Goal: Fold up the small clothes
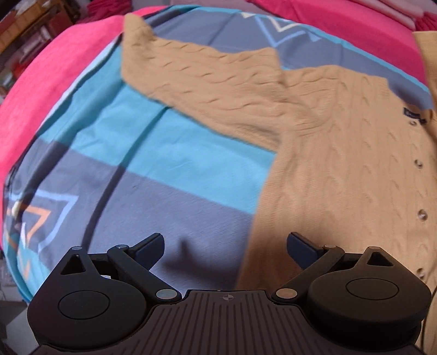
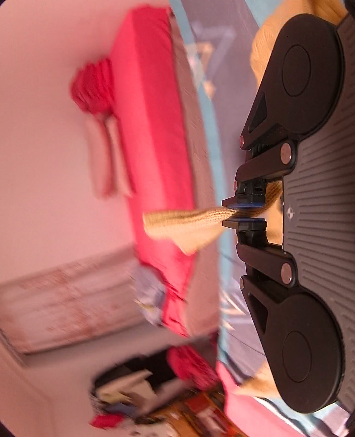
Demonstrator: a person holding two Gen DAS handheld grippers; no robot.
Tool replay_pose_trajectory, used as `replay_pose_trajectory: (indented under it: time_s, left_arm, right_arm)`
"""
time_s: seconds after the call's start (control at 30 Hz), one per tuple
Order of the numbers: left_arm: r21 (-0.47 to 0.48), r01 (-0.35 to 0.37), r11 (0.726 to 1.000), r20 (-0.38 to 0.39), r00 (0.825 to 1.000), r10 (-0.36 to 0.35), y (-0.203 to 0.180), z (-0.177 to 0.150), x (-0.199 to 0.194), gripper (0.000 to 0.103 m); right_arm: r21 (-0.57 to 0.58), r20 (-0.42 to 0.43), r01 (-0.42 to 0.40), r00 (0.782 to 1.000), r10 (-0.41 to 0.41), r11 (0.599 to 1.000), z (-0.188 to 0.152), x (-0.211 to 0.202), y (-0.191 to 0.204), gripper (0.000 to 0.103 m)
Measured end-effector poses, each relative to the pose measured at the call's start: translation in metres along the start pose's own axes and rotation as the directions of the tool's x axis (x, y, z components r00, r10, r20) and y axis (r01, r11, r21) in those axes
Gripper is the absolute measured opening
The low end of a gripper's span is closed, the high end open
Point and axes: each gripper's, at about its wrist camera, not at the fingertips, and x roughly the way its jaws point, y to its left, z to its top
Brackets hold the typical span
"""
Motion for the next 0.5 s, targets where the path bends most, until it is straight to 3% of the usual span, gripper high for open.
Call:
replay_pose_trajectory:
  time_s: [0.13, 0.3, 0.5]
  left_arm:
    - [-0.049, -0.008, 0.999, -0.025, 1.000, 0.007, 0.025, -0.008, 0.006, 0.103]
    - [-0.088, -0.014, 0.996, -0.037, 0.999, 0.011, 0.042, -0.014, 0.009, 0.103]
    - [-0.088, -0.010, 0.996, -0.033, 0.999, 0.007, 0.047, -0.014, 0.012, 0.103]
  right_arm:
    - [-0.064, -0.061, -0.043, 0.997, 0.039, 0.997, -0.016, 0.019, 0.049, 0.009]
    - [-0.204, -0.062, -0.053, 0.997, 0.041, 0.978, -0.048, 0.039, 0.091, 0.009]
    - [-0.349, -0.214, -0.092, 0.977, 0.016, 0.933, -0.096, 0.067, 0.119, 0.009]
